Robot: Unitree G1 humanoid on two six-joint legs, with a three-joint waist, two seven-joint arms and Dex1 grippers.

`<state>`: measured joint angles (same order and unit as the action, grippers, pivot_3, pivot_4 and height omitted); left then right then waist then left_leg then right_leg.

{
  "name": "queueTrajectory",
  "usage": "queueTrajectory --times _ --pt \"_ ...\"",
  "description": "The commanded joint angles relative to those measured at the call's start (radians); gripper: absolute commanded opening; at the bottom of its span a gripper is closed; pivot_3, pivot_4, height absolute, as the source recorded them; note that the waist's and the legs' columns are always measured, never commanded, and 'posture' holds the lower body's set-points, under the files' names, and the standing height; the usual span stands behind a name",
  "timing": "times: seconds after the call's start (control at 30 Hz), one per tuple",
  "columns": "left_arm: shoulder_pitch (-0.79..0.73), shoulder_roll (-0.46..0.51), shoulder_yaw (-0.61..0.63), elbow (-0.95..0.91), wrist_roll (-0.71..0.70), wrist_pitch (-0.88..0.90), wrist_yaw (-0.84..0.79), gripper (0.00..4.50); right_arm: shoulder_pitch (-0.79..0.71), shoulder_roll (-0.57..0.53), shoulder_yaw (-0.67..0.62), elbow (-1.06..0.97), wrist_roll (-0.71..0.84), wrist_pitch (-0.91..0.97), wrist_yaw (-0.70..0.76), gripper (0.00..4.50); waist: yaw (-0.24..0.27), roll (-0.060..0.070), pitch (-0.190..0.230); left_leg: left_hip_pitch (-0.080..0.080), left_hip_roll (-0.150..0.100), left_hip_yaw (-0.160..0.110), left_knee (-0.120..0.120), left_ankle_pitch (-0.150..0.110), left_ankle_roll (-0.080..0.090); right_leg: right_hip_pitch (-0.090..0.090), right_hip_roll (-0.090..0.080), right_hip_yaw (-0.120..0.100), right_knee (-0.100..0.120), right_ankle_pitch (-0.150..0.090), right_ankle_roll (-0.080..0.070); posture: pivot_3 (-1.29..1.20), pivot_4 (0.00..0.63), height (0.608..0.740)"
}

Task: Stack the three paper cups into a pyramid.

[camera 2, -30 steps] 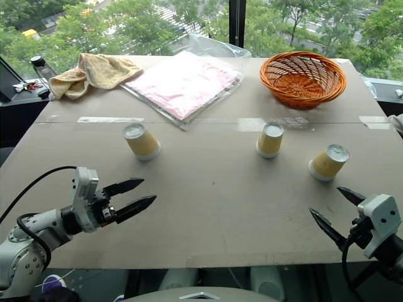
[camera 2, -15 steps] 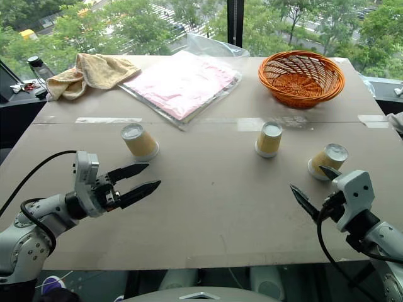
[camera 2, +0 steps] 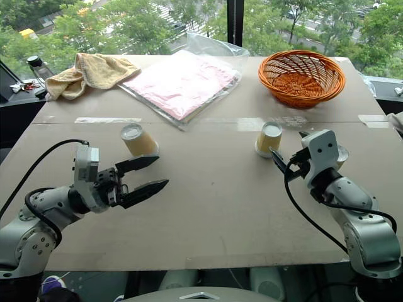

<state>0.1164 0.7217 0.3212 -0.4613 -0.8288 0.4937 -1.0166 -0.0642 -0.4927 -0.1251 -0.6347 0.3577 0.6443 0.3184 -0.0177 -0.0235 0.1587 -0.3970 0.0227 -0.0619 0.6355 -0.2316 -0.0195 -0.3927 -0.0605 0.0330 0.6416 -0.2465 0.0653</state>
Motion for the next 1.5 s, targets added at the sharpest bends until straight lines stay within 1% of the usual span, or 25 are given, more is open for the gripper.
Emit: queueTrajectory --times 0.03,0.23,0.43,0.7,0.8,0.83,0.87,0.9,1.03,1.1,1.17,1.23,1.33,1.5 --pt "0.051 0.029 0.051 -0.046 -0.029 -0.009 -0.054 4.46 -0.037 0.019 0.027 0.011 -0.013 0.018 -0.020 4.47 -0.001 0.000 0.000 0.000 0.000 0.000 0.000 0.000 0.000 0.000 0.000 0.000 0.000 0.000 0.000 0.00 0.150 0.740" --pt "0.097 0.041 0.083 -0.045 -0.025 -0.031 -0.093 4.46 -0.132 0.062 0.088 0.075 -0.048 0.054 -0.051 4.47 0.003 0.000 0.000 0.000 0.000 0.000 0.000 0.000 0.000 0.000 0.000 0.000 0.000 0.000 -0.001 0.00 0.150 0.740" --pt "0.143 0.038 0.117 -0.049 -0.023 -0.040 -0.104 4.46 -0.240 0.114 0.095 0.183 -0.075 0.085 -0.097 4.47 0.001 0.001 0.000 0.000 0.000 0.000 0.000 0.000 0.000 -0.001 0.000 0.000 0.000 0.000 -0.001 0.00 0.150 0.740" --pt "0.171 0.027 0.132 -0.057 -0.019 -0.052 -0.100 4.46 -0.317 0.161 0.120 0.329 -0.125 0.050 -0.105 4.47 0.000 0.001 0.001 0.000 0.000 0.000 -0.001 0.000 0.000 -0.001 0.000 0.001 0.000 0.000 -0.001 0.00 0.150 0.740" --pt "0.181 0.025 0.139 -0.057 -0.018 -0.058 -0.099 4.50 -0.327 0.175 0.116 0.365 -0.135 0.029 -0.103 3.72 0.000 0.001 0.001 0.000 0.000 0.000 -0.001 0.000 0.000 -0.001 0.000 0.001 0.001 0.000 0.000 0.00 0.150 0.740" --pt "0.184 0.024 0.141 -0.056 -0.017 -0.060 -0.097 4.50 -0.328 0.177 0.116 0.371 -0.137 0.024 -0.101 3.19 0.000 0.001 0.001 0.000 0.000 0.000 -0.001 0.000 0.000 -0.001 0.000 0.001 0.001 0.000 0.000 0.00 0.150 0.740" --pt "0.186 0.025 0.143 -0.054 -0.016 -0.062 -0.095 4.50 -0.328 0.178 0.117 0.375 -0.139 0.018 -0.096 2.82 0.000 0.001 0.001 0.000 0.000 0.000 -0.001 0.000 0.000 -0.001 0.000 0.001 0.001 0.000 0.000 0.00 0.150 0.740" --pt "0.189 0.025 0.144 -0.053 -0.015 -0.064 -0.095 4.50 -0.328 0.177 0.119 0.376 -0.142 0.011 -0.091 2.35 0.000 0.001 0.001 0.000 0.000 0.000 -0.001 0.000 0.000 -0.001 0.000 0.001 0.000 0.000 0.000 0.00 0.150 0.740" --pt "0.196 0.020 0.144 -0.046 -0.014 -0.066 -0.091 4.50 -0.304 0.179 0.108 0.316 -0.108 0.014 -0.050 2.32 -0.001 0.001 0.001 0.000 0.000 0.000 -0.001 0.000 0.000 -0.001 0.000 0.001 0.000 0.000 0.000 0.00 0.150 0.740" --pt "0.198 0.016 0.146 -0.031 -0.011 -0.069 -0.089 4.50 -0.266 0.160 0.114 0.209 -0.026 0.042 0.034 2.32 0.001 0.002 0.001 0.000 0.000 0.000 -0.001 0.000 0.000 -0.002 0.000 0.001 0.000 0.000 0.000 0.00 0.150 0.740" --pt "0.196 0.014 0.147 -0.006 0.002 -0.077 -0.091 4.50 -0.219 0.112 0.156 0.093 0.030 0.054 0.130 2.32 0.002 0.003 0.002 0.000 0.000 0.000 -0.002 0.000 0.000 -0.002 0.000 0.001 0.000 0.000 0.000 0.00 0.150 0.740" --pt "0.190 0.015 0.143 0.014 0.016 -0.087 -0.094 4.50 -0.194 0.084 0.189 0.041 0.043 0.069 0.157 2.32 0.000 0.003 0.002 0.000 0.000 0.000 -0.002 0.000 0.000 -0.002 0.000 0.001 0.000 0.000 0.000 0.00 0.150 0.740" --pt "0.173 0.011 0.136 0.034 0.014 -0.082 -0.085 4.50 -0.177 0.061 0.257 0.024 0.000 0.056 0.158 2.32 -0.002 0.002 0.002 0.000 0.000 0.000 -0.002 0.000 0.000 -0.002 0.000 0.001 0.000 0.000 -0.001 0.00 0.150 0.740" --pt "0.177 0.011 0.142 0.042 0.020 -0.085 -0.090 4.50 -0.194 0.074 0.311 0.074 -0.070 0.022 0.126 2.32 -0.001 0.002 0.001 0.000 0.000 0.000 -0.001 0.000 0.000 -0.002 0.000 0.001 0.000 -0.001 -0.001 0.00 0.150 0.740"
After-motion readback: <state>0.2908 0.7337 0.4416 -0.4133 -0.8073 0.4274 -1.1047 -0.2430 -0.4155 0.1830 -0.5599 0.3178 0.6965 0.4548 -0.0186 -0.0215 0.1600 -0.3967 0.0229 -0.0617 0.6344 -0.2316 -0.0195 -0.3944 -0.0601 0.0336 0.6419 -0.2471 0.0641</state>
